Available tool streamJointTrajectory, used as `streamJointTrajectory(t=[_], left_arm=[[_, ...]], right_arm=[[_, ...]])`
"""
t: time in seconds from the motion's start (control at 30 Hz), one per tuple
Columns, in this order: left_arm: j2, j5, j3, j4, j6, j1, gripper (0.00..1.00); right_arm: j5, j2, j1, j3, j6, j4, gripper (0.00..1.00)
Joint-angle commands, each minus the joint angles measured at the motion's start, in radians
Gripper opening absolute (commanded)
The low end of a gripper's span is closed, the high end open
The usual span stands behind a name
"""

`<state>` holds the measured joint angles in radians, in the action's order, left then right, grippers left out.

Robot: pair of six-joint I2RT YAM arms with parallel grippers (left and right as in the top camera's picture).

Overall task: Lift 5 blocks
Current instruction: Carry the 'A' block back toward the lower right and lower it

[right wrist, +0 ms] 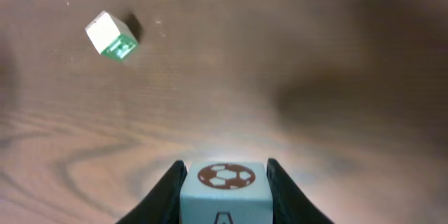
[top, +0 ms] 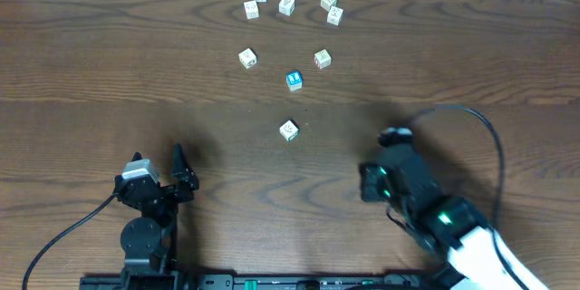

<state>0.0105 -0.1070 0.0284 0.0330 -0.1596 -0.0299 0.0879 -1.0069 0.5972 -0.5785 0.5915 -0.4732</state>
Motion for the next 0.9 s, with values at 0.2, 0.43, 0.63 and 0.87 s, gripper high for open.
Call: streamJointTrajectory(t=[0.2, 0.43, 0.63, 0.87], left_arm=[[-0.006, -0.012, -0.024, 0.030, 0.006, -0.002, 0.79], [-0.006, -0.012, -0.024, 0.030, 0.006, -0.002, 0.79], [-0.006, -0.012, -0.024, 0.030, 0.006, -0.002, 0.79], [-0.006, -0.012, -0.024, 0.030, 0.006, -0.002, 0.79]], right_arm=[[-0.159, -0.439, 0.006, 0.002, -0.005, 0.317, 0.01], [-0.175, -0.500, 0.006, -0.004, -0.018, 0.339, 0.01], [-0.223, -0.500, 0.006, -0.004, -0.069, 0.340, 0.28], [-0.228, -0.500, 0.007, -0.009, -0.078, 0.339, 0.45]])
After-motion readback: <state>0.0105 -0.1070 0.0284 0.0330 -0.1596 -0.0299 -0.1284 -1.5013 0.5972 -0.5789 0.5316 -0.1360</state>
